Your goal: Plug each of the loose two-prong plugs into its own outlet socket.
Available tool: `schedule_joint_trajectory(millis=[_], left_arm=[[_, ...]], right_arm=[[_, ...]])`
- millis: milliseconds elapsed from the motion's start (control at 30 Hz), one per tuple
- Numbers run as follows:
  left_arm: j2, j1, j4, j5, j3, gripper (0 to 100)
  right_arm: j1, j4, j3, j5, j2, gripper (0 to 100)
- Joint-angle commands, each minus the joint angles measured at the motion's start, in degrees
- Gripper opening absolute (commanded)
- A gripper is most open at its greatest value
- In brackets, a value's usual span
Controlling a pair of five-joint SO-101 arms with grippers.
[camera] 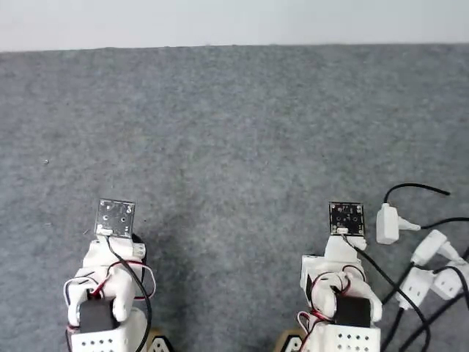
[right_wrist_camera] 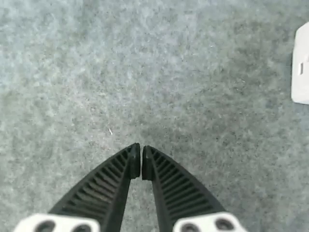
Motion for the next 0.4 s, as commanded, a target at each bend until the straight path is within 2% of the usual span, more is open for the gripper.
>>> schedule_joint_trajectory(millis=[0, 133, 367], left_arm=[[-1.1, -2.5, -2.1, -0.5, 1.4, 6], [-1.1, -4.2, 0.5, -0.6, 1.3, 6], [-1.1, -4.2, 0.3, -0.5, 1.3, 6]], right_arm=[[-0.1, -0.7, 0.9, -0.3, 0.0, 0.9], [0.0, -0.7, 0.9, -0.4, 0.0, 0.9], [-0.1, -0.7, 0.9, -0.3, 0.0, 0.9]])
